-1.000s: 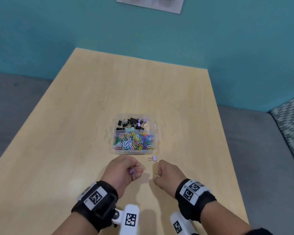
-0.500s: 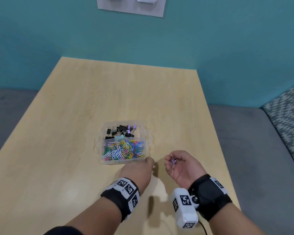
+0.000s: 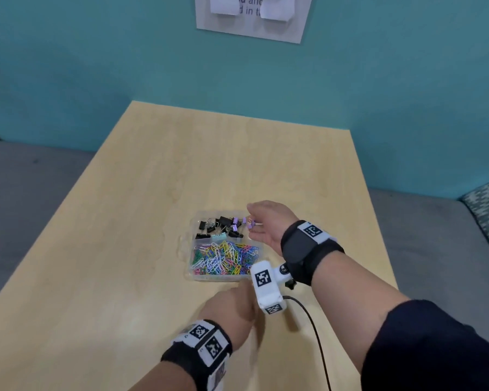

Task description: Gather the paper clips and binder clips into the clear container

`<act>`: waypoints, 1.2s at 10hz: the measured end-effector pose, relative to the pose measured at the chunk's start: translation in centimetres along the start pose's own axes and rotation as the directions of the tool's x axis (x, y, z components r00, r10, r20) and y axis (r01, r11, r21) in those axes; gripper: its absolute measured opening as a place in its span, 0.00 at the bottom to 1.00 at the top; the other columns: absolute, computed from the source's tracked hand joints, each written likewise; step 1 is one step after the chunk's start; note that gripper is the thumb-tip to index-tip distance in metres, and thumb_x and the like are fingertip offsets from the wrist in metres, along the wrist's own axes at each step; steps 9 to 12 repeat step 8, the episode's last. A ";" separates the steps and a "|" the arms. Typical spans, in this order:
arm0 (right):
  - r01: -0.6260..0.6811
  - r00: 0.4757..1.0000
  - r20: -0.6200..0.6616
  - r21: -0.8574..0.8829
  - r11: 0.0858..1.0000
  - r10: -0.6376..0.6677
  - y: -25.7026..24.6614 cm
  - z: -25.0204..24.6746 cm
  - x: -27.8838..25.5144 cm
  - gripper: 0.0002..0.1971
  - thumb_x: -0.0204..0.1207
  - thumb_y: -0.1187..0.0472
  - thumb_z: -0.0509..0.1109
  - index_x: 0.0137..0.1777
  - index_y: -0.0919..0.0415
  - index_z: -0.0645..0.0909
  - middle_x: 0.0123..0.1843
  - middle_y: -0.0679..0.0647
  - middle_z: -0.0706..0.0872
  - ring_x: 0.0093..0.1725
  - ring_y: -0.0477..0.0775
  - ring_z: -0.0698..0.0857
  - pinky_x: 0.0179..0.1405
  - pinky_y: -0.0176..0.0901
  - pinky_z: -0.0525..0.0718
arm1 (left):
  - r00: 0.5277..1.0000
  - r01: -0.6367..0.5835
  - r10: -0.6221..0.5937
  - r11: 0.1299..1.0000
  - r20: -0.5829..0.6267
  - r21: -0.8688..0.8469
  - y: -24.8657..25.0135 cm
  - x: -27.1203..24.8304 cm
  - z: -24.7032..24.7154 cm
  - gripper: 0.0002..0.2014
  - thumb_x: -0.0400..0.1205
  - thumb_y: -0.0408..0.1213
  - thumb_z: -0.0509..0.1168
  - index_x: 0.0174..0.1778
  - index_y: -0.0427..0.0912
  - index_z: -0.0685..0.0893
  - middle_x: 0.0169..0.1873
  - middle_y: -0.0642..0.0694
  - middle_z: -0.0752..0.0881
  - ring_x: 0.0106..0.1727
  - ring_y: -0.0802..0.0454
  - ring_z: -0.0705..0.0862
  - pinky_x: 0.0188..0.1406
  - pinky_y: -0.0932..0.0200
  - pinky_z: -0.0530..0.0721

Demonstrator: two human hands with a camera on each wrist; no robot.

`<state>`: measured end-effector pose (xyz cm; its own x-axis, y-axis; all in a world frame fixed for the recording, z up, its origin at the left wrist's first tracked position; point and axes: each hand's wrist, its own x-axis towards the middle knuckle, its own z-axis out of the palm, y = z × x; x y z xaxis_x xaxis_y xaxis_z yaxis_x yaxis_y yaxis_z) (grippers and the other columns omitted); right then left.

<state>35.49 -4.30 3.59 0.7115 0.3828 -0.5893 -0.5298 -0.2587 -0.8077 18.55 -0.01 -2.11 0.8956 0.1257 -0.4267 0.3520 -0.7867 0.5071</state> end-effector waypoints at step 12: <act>0.229 0.966 -0.040 -0.339 0.912 -0.257 4.9 -10.7 -18.0 0.10 0.77 0.58 0.73 0.55 0.42 0.85 0.54 0.34 0.88 0.62 0.32 0.80 0.65 0.39 0.76 | 0.940 -0.025 0.050 0.997 -0.338 0.079 -2.8 7.2 -10.3 0.15 0.82 0.44 0.60 0.63 0.45 0.80 0.58 0.46 0.79 0.56 0.47 0.77 0.53 0.54 0.78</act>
